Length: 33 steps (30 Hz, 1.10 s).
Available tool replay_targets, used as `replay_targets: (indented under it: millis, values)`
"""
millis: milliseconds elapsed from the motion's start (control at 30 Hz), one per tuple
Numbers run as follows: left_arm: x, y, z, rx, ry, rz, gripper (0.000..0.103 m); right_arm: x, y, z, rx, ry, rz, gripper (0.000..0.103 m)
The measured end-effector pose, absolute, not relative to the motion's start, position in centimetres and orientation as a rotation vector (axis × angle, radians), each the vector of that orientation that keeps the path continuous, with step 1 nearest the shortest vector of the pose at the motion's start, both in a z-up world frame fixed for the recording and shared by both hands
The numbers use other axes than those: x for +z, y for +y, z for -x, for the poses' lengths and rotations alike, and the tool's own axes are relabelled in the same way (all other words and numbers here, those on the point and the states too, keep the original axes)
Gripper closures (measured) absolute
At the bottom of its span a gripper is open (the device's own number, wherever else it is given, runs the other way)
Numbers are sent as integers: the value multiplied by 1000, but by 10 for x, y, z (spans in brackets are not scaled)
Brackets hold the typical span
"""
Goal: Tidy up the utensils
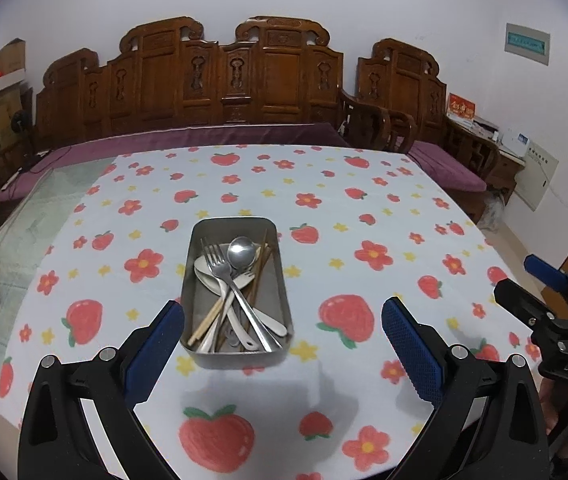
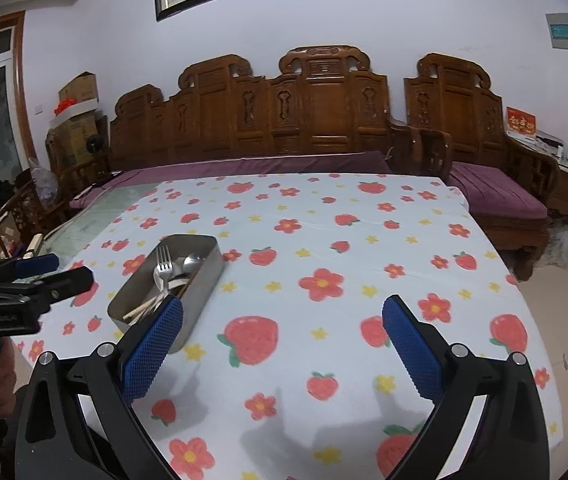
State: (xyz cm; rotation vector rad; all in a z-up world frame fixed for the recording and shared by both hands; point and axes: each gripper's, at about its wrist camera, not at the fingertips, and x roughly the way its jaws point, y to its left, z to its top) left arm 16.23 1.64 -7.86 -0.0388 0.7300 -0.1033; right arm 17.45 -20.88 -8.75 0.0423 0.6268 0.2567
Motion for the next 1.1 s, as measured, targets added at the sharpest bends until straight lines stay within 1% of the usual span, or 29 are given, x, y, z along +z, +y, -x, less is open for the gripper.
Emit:
replay_targets:
  millis: [367, 1100]
  values:
    - [-64, 1, -129, -82, 701, 28, 8, -78, -233, -150, 223, 600, -62, 3]
    - [15, -20, -79, -66, 527, -2, 8, 1, -236, -98, 211, 439, -41, 3]
